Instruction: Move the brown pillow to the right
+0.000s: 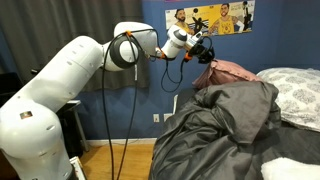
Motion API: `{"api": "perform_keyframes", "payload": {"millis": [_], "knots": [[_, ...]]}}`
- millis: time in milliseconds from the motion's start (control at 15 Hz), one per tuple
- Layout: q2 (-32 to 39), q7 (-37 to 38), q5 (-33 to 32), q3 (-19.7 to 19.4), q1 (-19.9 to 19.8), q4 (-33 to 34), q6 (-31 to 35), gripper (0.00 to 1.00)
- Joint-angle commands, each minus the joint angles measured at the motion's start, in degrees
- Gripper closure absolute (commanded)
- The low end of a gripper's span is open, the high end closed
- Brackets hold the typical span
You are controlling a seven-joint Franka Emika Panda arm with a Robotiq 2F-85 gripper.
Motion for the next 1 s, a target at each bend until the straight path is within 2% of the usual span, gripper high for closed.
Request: {"api": "perform_keyframes", "payload": {"millis": [0,467,933], "knots": [[-5.78,5.34,-1.88,-3.42,-0.30,-0.33,-0.87,0.93],[-13.58,15.95,-1.35,-7.85,-2.43,-3.80,-3.68,0.93],[-23.03,28.04,-2.31,-12.03,-2.67,-13.16,-9.51,0.93]]}}
